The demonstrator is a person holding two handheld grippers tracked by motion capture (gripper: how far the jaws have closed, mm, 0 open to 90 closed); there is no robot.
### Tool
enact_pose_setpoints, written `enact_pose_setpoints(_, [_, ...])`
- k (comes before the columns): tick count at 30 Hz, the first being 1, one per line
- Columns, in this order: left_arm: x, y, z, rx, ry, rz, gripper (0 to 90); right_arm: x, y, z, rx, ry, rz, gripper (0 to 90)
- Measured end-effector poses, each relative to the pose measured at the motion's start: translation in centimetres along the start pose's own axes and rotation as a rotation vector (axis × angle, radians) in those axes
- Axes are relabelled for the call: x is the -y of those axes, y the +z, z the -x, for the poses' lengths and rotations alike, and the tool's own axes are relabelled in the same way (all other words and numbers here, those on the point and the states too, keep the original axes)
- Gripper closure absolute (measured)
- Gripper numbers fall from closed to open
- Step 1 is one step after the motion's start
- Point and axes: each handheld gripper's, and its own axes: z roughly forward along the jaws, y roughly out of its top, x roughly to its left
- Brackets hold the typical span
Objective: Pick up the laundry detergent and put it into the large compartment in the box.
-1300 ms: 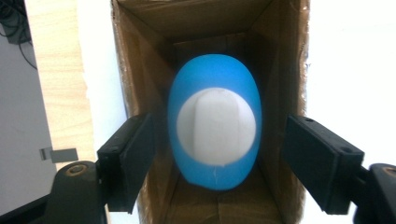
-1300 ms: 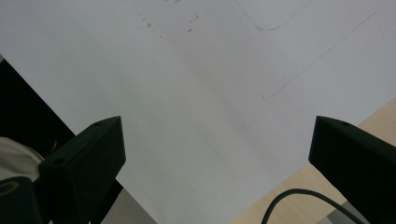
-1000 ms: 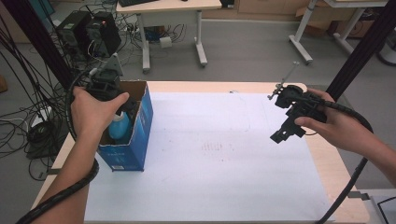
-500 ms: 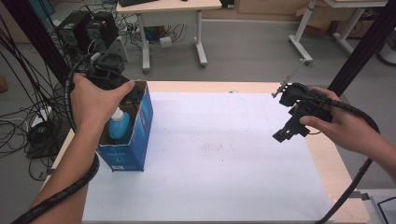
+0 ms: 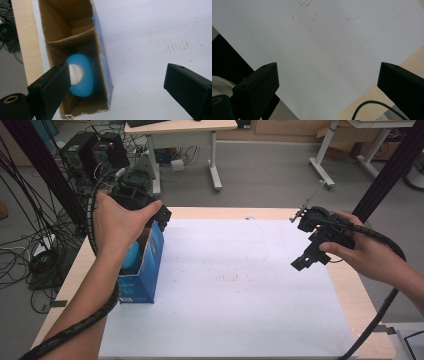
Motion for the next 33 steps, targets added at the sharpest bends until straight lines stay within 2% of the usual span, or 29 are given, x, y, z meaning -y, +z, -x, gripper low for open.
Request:
enact_pose_setpoints(8, [-0.9,0.4,0.8,0.028,0.007,0.01,4.7,0.0,0.2,0.6,-0.004,0.007,-0.003,3.7])
enact_pose_setpoints(23, [-1.7,1.1,1.7,0.023,0.026,-0.005,4.3,0.2,0.5,1.5,-0.013,0.022,-0.005,3.7])
enact_pose_setpoints(33, [-1.7,1.5,1.7,0.027,0.028,-0.014,4.3,0.2,0.5,1.7,-0.015,0.02,-0.008,3.7])
